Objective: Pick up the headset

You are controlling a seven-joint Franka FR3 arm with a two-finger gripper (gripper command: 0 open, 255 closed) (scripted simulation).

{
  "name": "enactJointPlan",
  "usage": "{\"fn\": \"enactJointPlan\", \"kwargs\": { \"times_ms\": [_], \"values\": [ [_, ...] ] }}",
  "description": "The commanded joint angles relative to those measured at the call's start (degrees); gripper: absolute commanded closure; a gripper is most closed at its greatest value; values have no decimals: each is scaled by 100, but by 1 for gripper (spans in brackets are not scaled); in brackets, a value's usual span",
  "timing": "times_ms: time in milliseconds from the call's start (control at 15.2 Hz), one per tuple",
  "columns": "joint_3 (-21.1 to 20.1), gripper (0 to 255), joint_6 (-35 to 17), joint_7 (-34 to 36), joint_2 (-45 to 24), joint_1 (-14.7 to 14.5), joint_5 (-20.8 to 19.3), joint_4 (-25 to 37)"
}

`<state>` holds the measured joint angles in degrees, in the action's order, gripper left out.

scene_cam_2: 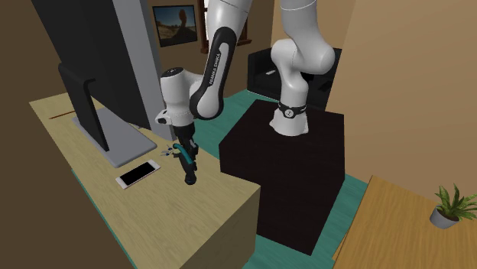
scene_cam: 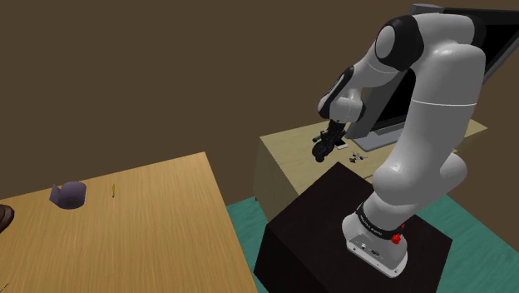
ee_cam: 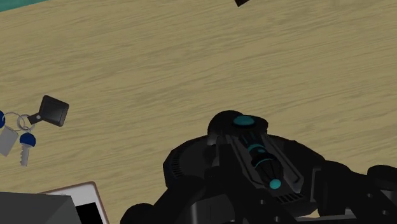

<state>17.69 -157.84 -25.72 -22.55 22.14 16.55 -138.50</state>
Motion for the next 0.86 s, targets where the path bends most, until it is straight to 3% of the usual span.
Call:
{"fn": "enactJointPlan", "kwargs": {
  "times_ms": [0,792],
  "values": [
    [97,255,109,70,154,-68,-105,-41],
    [547,255,787,554,995,-389,-785,-152]
  ]
}}
